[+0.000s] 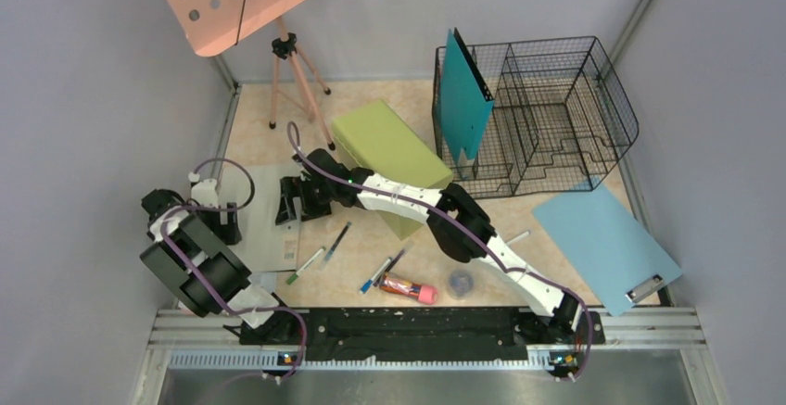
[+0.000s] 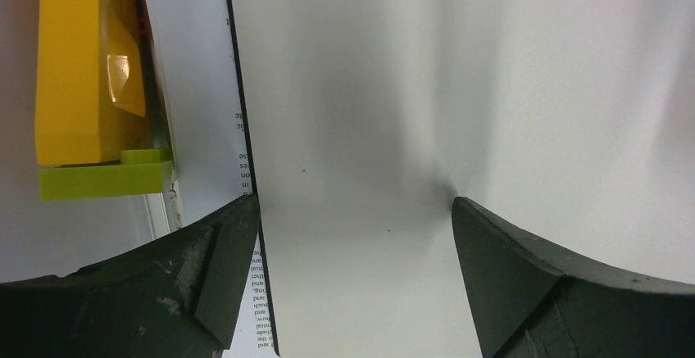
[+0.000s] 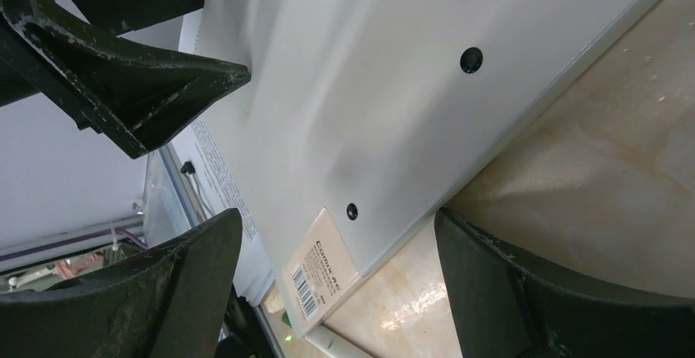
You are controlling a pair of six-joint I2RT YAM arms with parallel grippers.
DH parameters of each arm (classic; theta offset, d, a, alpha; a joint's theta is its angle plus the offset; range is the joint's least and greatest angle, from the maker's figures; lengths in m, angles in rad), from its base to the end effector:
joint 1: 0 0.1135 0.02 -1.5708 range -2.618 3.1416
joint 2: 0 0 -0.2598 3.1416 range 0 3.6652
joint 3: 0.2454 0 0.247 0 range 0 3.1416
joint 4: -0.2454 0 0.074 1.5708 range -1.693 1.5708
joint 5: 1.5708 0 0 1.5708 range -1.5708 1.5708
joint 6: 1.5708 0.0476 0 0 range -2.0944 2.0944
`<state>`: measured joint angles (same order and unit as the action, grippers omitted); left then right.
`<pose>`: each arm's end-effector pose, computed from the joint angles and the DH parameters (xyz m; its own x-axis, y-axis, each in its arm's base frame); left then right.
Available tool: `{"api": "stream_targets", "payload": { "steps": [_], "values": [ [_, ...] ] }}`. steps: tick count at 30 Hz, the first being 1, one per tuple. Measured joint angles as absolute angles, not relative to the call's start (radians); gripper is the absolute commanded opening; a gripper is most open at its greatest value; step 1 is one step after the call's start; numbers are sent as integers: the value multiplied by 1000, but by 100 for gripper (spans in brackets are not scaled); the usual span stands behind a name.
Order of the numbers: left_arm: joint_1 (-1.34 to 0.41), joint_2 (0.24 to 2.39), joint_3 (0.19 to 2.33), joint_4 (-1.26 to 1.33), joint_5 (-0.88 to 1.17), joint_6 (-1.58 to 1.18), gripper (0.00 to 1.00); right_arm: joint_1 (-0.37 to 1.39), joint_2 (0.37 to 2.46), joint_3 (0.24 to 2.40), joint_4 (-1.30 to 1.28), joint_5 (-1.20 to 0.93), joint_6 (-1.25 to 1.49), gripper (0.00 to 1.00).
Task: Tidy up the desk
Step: Pick up the folder from the corner of the board.
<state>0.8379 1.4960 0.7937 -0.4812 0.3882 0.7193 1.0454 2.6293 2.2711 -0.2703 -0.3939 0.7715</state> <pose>0.1919 0.1863 0.1543 -0.8562 -0.0397 -0.5150 -0.0374 0.9992 -0.0148 0.2788 0.5172 0.1437 -0.8769 -0.2290 -0.4226 -0.4787 0.4941 0.7257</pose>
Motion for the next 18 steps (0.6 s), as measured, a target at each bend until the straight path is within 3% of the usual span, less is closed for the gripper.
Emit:
{"api": "stream_targets", "payload": {
  "steps": [18],
  "values": [
    [844,1487,784,-482,408,789,91,1006,2646,2167,-25,-611,982,83]
  ]
}}
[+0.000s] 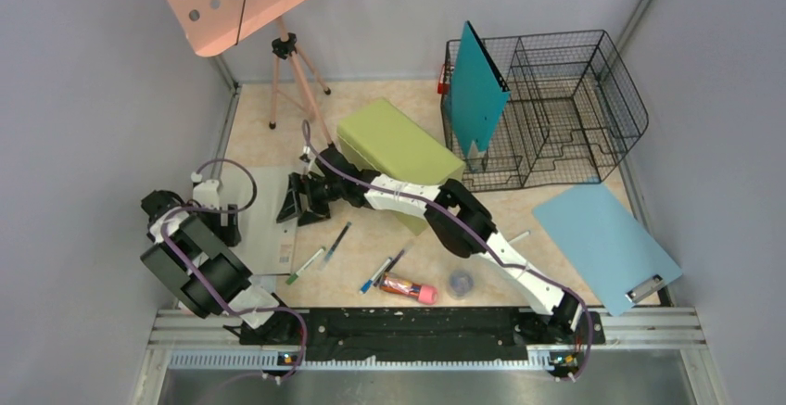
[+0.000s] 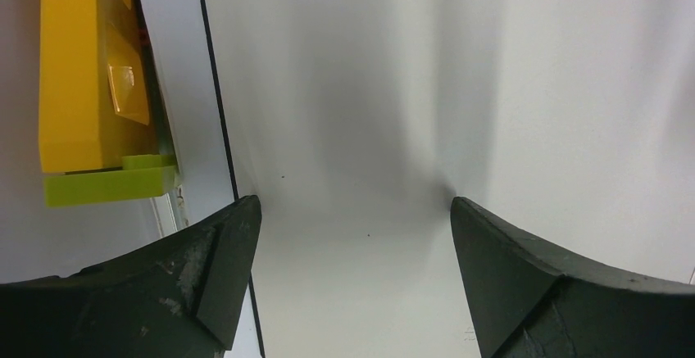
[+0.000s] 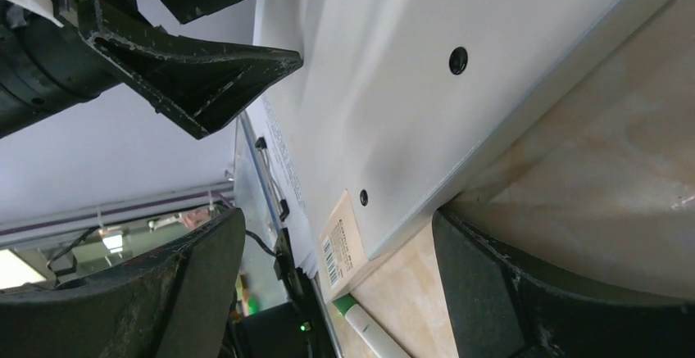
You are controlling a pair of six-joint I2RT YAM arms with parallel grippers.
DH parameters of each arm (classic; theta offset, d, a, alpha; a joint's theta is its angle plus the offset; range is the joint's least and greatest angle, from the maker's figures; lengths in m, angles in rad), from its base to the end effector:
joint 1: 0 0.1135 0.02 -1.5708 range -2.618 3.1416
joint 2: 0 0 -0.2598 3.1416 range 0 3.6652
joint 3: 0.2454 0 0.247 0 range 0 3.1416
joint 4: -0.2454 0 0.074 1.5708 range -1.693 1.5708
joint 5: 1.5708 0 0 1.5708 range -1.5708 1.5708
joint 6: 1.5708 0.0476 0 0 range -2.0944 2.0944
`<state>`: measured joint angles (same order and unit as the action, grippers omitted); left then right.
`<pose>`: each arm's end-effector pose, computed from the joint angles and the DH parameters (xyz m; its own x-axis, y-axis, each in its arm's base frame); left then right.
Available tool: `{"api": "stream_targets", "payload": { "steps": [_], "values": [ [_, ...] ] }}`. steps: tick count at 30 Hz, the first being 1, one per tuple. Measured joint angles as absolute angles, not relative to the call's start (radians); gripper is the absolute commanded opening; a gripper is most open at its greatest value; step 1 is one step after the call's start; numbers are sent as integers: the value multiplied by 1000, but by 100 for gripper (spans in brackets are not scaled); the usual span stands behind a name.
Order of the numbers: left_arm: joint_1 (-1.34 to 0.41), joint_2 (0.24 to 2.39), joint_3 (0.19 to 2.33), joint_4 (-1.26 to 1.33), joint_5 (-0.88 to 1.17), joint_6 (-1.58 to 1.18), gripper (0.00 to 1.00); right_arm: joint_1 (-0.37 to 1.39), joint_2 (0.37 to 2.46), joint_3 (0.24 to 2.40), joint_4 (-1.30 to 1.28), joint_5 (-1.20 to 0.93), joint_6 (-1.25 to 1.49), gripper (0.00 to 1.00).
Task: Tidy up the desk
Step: Pick up the folder from the corner of the board.
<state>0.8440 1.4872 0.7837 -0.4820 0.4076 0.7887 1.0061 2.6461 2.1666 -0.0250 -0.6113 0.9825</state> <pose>0.1896 0.1848 0.1541 -0.8505 0.0237 -0.5255 0.0231 0.9997 0.0077 0.2914 0.5111 0.1251 -0.9427 -0.2151 -0.2550 -0.3179 0.3474 0.8822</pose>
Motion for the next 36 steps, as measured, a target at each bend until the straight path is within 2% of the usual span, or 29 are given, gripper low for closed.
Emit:
{"api": "stream_targets", "payload": {
  "steps": [30,36],
  "values": [
    [844,1475,769,-486,432,821,89,1001,2651,2167,14,-745,864,79],
    [844,1475,773,-489,429,803,90,1001,2639,2203,-77,-695,739,81]
  ]
}}
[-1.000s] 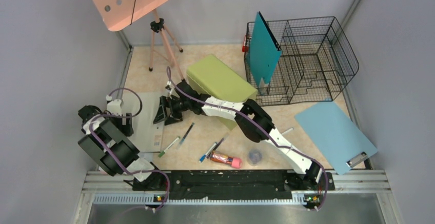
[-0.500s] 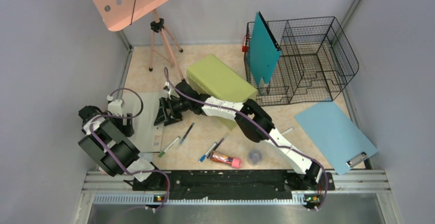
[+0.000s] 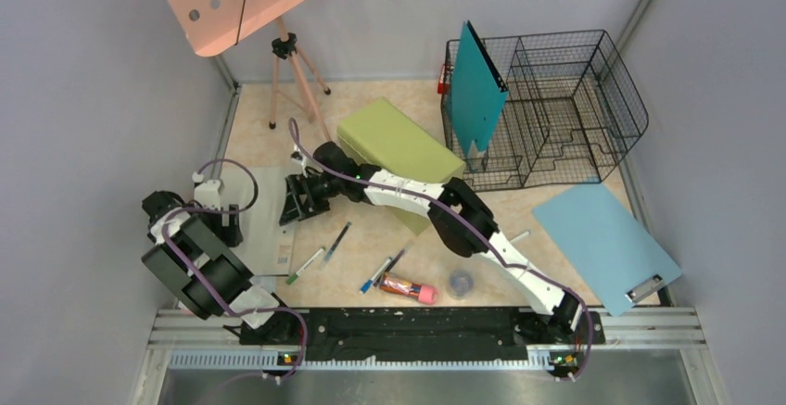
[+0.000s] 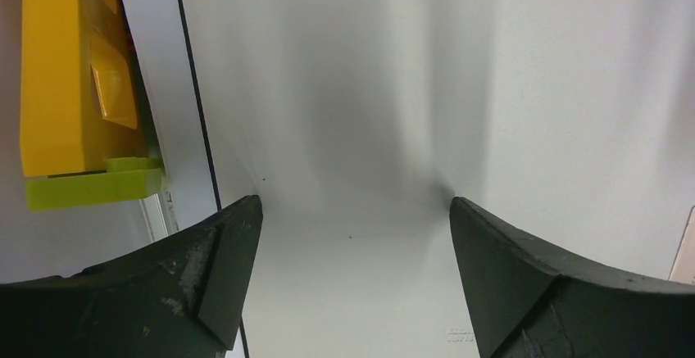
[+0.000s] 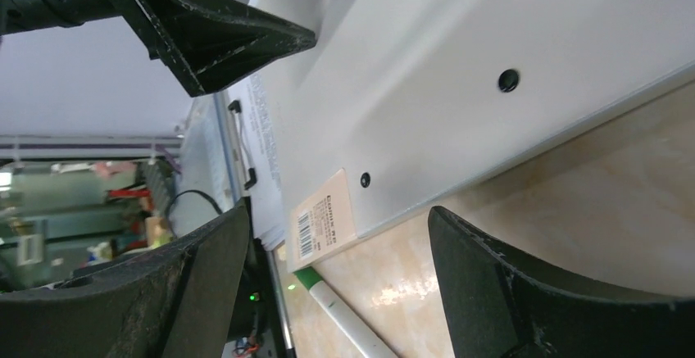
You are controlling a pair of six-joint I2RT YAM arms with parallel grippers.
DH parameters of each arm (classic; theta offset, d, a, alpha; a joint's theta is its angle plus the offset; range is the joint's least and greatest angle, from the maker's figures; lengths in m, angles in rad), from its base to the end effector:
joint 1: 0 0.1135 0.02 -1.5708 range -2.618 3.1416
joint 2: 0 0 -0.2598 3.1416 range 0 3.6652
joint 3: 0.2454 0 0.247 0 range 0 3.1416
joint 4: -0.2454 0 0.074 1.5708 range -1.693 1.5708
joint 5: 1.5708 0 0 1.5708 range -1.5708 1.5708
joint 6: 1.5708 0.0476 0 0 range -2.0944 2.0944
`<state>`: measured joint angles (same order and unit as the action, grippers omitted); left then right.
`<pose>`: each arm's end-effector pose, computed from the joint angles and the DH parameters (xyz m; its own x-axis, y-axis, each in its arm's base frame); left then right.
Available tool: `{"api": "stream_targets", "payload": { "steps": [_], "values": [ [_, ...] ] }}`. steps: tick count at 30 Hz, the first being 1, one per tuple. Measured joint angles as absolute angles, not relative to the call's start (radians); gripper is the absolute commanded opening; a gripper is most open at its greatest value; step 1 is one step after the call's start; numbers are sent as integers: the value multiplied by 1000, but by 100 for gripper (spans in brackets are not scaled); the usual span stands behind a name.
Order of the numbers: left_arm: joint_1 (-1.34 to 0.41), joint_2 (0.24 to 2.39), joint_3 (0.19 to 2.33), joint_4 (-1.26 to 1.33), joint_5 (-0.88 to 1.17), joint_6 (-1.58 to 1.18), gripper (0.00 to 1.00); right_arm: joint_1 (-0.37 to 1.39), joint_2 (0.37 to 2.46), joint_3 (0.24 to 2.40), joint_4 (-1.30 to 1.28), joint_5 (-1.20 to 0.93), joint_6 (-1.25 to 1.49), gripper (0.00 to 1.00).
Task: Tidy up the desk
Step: Pick up the folder from the corner of the board.
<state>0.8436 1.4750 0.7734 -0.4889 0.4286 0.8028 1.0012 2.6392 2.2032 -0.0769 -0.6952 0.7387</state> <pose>0.1879 0.1814 0.1544 -0.8438 0.0359 -0.5355 0.0432 0.9991 -0.0011 0.2906 0.5104 0.1376 -0.8338 -0.3431 -0.4326 -0.5225 0.2369 0.8191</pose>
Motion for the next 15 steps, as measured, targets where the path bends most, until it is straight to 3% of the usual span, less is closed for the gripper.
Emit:
{"api": "stream_targets", "payload": {
  "steps": [15],
  "values": [
    [852,1449,804,-614,348,700,92,989,2580,2209,-246,-518,556,82]
  ]
}}
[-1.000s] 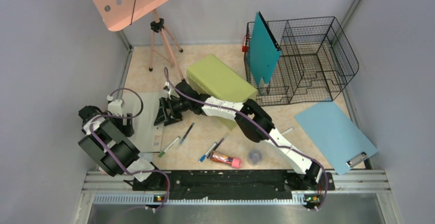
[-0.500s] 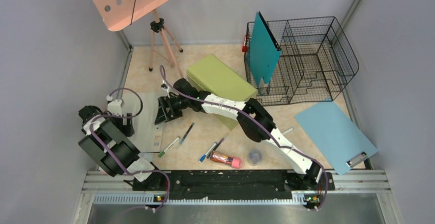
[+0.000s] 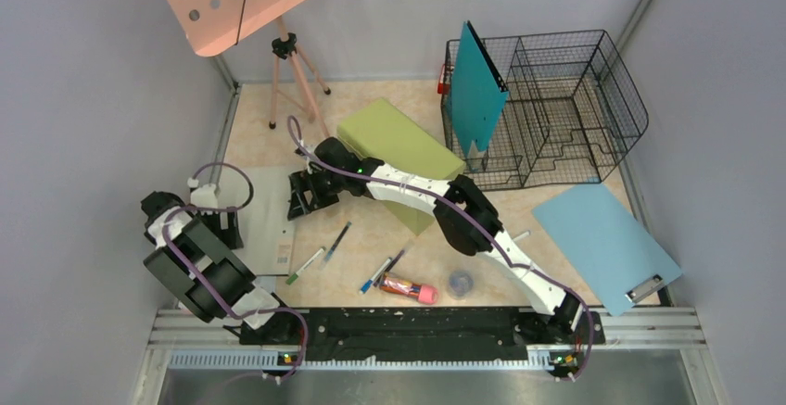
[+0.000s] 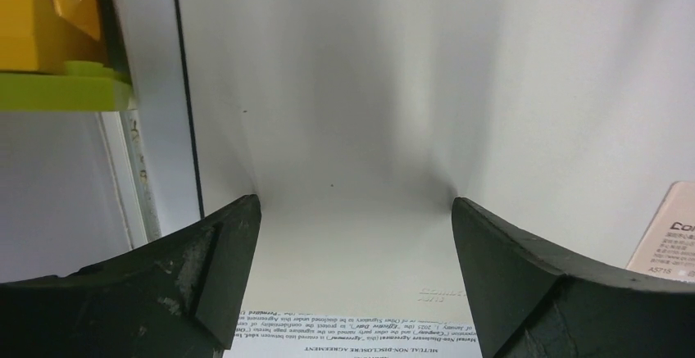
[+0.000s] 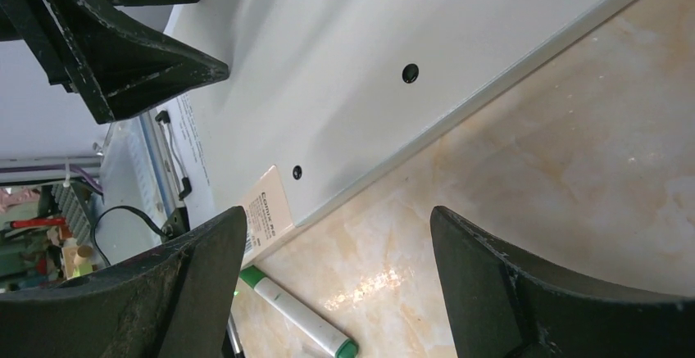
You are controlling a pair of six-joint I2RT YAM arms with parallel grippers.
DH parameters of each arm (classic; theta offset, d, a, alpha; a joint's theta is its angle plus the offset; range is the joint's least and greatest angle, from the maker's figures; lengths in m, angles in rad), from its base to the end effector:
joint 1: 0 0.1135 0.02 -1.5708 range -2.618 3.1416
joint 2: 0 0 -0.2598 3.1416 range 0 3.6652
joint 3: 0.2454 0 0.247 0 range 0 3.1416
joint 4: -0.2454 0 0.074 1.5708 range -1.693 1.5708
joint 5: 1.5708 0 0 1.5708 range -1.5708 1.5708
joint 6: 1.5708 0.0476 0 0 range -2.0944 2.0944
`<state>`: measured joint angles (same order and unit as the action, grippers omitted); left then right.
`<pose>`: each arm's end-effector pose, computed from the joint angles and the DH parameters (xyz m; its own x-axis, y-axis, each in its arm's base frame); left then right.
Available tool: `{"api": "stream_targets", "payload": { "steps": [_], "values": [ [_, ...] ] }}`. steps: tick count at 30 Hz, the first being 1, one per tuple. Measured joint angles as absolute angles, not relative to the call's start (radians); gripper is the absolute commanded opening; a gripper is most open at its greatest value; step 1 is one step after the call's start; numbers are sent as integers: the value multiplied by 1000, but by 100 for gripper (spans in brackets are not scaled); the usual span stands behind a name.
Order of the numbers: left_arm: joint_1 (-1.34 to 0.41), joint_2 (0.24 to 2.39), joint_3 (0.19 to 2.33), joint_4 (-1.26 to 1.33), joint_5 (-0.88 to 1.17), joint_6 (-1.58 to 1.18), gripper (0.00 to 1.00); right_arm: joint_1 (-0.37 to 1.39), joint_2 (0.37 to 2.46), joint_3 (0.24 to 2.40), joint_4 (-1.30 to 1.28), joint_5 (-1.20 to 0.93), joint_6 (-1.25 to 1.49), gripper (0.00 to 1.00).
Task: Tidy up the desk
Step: Pick up the folder from the corner of the board.
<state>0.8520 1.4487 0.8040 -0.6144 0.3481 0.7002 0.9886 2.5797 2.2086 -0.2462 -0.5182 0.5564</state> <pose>0.1784 0.1792 0.1623 -0.8908 -0.0982 -0.4437 -0.0845 0.9951 -0.0507 0.2987 0.4966 0.1542 -0.7708 -0.3364 -0.5410 -0.6366 0.3745 0.6741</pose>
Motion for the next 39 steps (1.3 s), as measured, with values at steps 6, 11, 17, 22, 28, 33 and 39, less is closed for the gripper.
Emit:
{"api": "stream_targets", "payload": {
  "steps": [6,11,17,22,28,33,39],
  "values": [
    [858,1448,804,-579,308,679,93,989,2580,2209,-256,-516,545,83],
    [860,1422,804,-544,282,683,93,989,2580,2209,-256,-517,543,83],
    [867,1428,804,-525,271,683,93,990,2580,2209,-256,-517,543,84],
    [872,1488,818,-538,291,684,93,990,2580,2209,-256,-517,544,84],
    [883,1524,841,-547,318,686,93,990,2580,2208,-256,-519,551,84],
    [902,1535,847,-546,342,687,93,990,2580,2206,-258,-520,563,84],
    [919,1537,848,-547,364,701,93,993,2580,2193,-275,-502,587,85]
  ]
}}
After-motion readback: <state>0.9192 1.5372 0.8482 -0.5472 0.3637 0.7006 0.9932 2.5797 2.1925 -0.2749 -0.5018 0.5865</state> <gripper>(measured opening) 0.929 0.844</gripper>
